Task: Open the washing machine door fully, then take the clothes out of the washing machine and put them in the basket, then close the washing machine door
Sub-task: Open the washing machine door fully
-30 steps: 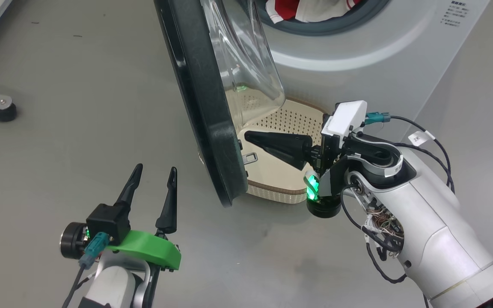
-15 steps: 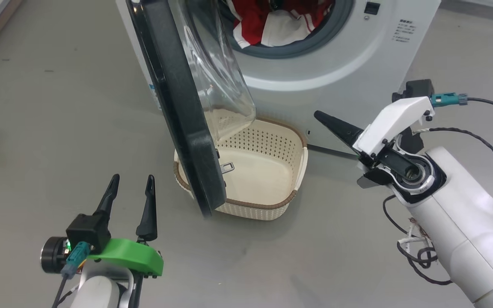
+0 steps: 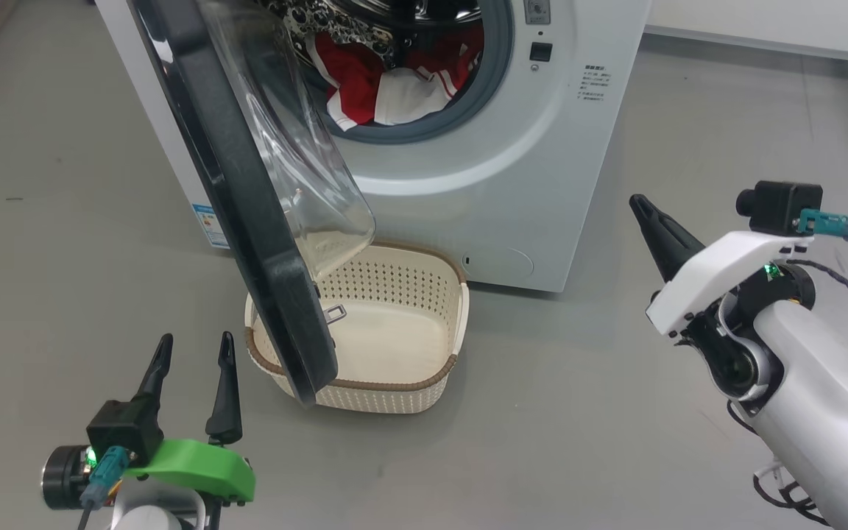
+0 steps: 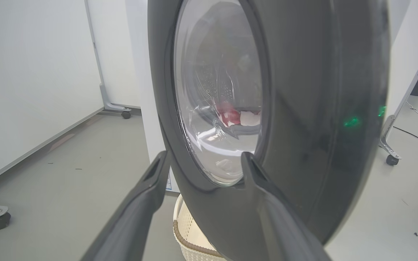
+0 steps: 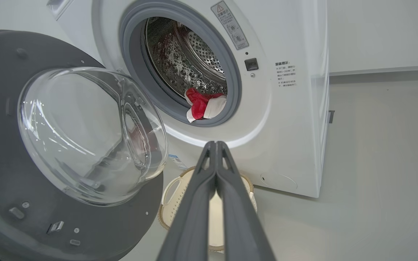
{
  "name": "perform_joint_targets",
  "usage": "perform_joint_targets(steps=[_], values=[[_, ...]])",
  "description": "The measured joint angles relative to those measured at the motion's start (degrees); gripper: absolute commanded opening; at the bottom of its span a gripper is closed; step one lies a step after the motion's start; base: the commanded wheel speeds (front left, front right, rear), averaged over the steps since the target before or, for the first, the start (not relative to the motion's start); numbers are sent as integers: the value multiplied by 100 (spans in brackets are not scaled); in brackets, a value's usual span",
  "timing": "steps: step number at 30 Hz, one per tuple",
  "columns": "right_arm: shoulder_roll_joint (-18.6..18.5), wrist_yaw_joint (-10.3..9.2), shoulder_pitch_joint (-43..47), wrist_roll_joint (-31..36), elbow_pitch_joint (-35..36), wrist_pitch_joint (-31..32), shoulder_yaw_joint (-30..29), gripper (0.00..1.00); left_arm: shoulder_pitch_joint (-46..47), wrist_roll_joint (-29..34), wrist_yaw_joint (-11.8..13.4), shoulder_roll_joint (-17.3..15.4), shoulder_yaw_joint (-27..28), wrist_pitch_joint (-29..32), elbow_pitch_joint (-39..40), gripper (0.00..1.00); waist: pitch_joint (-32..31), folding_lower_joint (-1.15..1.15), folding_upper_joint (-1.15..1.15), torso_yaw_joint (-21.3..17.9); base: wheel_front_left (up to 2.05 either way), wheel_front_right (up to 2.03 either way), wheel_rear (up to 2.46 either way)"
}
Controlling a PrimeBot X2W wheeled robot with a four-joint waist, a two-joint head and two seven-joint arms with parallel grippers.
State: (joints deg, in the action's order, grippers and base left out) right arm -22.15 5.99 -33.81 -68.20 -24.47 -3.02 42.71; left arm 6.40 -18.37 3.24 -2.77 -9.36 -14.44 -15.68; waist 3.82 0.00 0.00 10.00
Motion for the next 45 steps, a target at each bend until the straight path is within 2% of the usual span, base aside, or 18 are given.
perform_joint_targets(steps=[3,4,11,15,19,30,45], values=[[-158,-34,129,533,0,-416,136,0,-94,2,0,0,20,0,-5,100,-98,0,0,-86,0,0,0],[-158,-34,129,533,0,-416,136,0,-94,2,0,0,20,0,-5,100,-98,0,0,-86,0,0,0],[-279,-547,456,1207,40,-1254,192,0,-193,34,-19,1,62,0,8,100,-260,0,0,-216,0,0,0],[-287,-922,742,1411,112,-1247,24,0,-272,58,-53,0,98,0,12,100,-341,0,0,-245,0,0,0],[-218,-1079,1052,1512,221,-1210,-104,0,-308,89,-58,1,110,0,21,100,-370,0,0,-261,0,0,0],[143,-1263,1761,2223,961,-1191,-978,0,-363,91,-85,4,215,0,80,100,-433,0,0,-333,0,0,0],[500,-1280,2651,3036,1514,-1192,-1668,0,-411,190,-110,10,379,0,148,100,-286,0,0,-475,0,0,0]])
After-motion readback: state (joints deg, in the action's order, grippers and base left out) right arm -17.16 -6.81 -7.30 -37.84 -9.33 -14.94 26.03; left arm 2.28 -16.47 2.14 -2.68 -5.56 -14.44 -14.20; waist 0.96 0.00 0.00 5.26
